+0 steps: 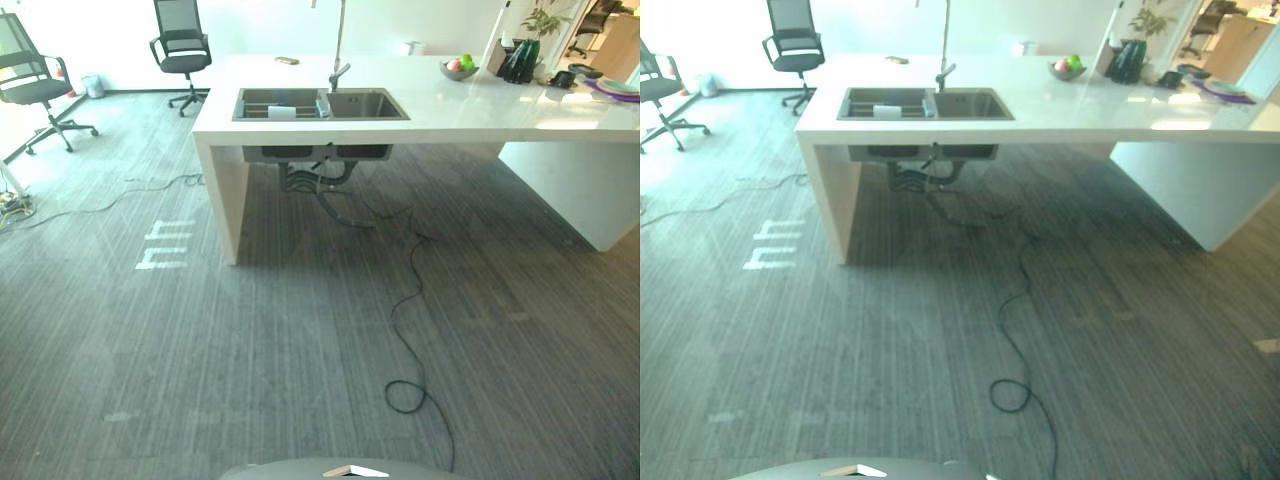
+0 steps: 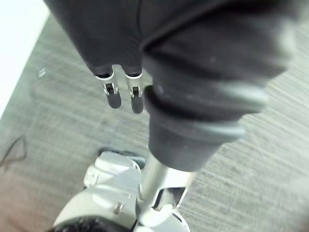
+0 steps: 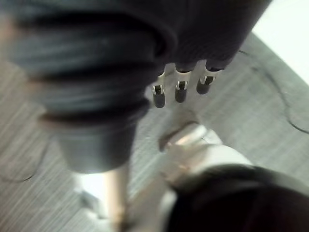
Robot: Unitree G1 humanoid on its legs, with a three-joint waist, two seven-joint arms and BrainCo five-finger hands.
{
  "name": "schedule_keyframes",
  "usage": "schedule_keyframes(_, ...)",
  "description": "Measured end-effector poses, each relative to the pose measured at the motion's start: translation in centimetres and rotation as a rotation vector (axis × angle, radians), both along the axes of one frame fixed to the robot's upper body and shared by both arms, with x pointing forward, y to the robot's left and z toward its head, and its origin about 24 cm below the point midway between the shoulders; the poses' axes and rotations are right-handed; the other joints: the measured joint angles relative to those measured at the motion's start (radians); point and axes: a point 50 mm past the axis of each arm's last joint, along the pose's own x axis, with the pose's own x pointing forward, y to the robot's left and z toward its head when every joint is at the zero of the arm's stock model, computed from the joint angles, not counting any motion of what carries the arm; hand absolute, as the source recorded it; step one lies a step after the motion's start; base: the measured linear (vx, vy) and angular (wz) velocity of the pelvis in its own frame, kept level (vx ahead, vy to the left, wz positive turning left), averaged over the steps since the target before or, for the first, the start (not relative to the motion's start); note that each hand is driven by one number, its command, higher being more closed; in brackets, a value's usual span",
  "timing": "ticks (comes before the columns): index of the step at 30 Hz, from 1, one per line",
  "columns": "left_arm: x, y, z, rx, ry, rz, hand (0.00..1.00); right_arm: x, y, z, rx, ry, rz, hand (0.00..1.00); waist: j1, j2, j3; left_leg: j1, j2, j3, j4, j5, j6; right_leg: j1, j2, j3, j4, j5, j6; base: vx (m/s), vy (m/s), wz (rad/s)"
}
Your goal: Walk over to the sink, pick up the cup, carry it to the dishwasher, place the cup inside the dishwasher, then close the dishwasher door
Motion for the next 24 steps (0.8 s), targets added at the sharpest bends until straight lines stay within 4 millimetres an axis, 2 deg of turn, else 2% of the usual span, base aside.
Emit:
schedule_keyframes(2,-0.3,-0.4,-0.1,-0.040,-0.004,0.019,0.00,-0.2,0.1,0.0,0.022,0.007,-0.029,0.00,0.006,0.001,0.024,0.042,-0.001,0.025,-0.078,0.050,-0.005,0.034,-0.001,-0.017,-0.077,0.046,0.005,0.07,0.022,-0.06)
schedule_keyframes(4,-0.5,-0.6,-0.1,-0.076,-0.019,0.018,0.00,0.0,0.1,-0.1,0.017,0.008,-0.013,0.00,0.009,0.004,0.043,0.054,-0.003,0.031,-0.102,0.056,-0.009,0.055,-0.002,-0.031,-0.122,0.076,0.011,0.05,0.016,-0.11)
schedule_keyframes(5,-0.4,-0.7,-0.1,-0.091,-0.027,-0.009,0.00,0.3,0.0,-0.1,0.003,0.001,0.031,0.00,0.008,-0.005,0.048,0.066,-0.004,0.034,-0.118,0.061,-0.007,0.068,-0.002,-0.039,-0.143,0.087,0.015,0.06,0.004,-0.05)
schedule_keyframes(7,-0.1,-0.9,-0.1,-0.114,-0.038,-0.055,0.00,0.5,-0.3,-0.1,-0.025,-0.005,0.092,0.00,0.008,0.001,0.053,0.077,-0.006,0.034,-0.135,0.070,-0.008,0.083,-0.002,-0.052,-0.163,0.097,0.017,0.08,-0.003,0.03)
schedule_keyframes(9,0.9,-1.4,0.0,-0.156,-0.081,-0.079,0.00,1.4,-0.6,0.0,-0.066,-0.031,0.168,0.00,0.009,-0.001,0.055,0.090,-0.006,0.034,-0.152,0.080,-0.003,0.092,0.000,-0.057,-0.176,0.107,0.011,0.10,0.001,0.02)
schedule_keyframes(13,3.9,-1.7,0.2,-0.120,-0.184,-0.162,0.00,3.9,-1.0,0.4,-0.115,-0.133,0.134,0.00,0.010,0.010,0.067,0.115,-0.006,0.028,-0.163,0.077,-0.008,0.119,0.002,-0.083,-0.183,0.104,0.019,0.07,0.000,0.03)
schedule_keyframes(15,6.6,-2.3,0.6,-0.097,-0.277,-0.134,0.00,6.4,-0.9,0.8,-0.132,-0.246,0.069,0.00,0.009,0.016,0.073,0.114,-0.005,0.025,-0.163,0.076,-0.010,0.120,0.003,-0.085,-0.183,0.102,0.022,0.00,0.000,0.00)
schedule_keyframes(17,8.0,-3.0,0.8,-0.096,-0.332,-0.096,0.00,8.2,-0.2,1.2,-0.133,-0.323,0.046,0.00,0.009,0.016,0.074,0.115,-0.005,0.026,-0.162,0.074,-0.012,0.121,0.003,-0.086,-0.183,0.099,0.027,0.00,0.000,0.00)
schedule_keyframes(20,8.7,-3.8,0.9,-0.107,-0.370,-0.071,0.00,9.6,0.3,1.5,-0.144,-0.386,0.036,0.00,0.009,0.016,0.075,0.123,-0.003,0.027,-0.161,0.068,-0.022,0.123,0.003,-0.084,-0.170,0.092,0.038,0.00,0.000,0.00)
schedule_keyframes(24,8.4,-3.8,0.9,-0.122,-0.390,-0.101,0.00,9.2,0.4,1.4,-0.146,-0.382,0.031,0.00,0.012,0.011,0.078,0.138,0.000,0.041,-0.158,0.062,-0.030,0.129,0.002,-0.077,-0.157,0.085,0.043,-0.03,-0.002,-0.06)
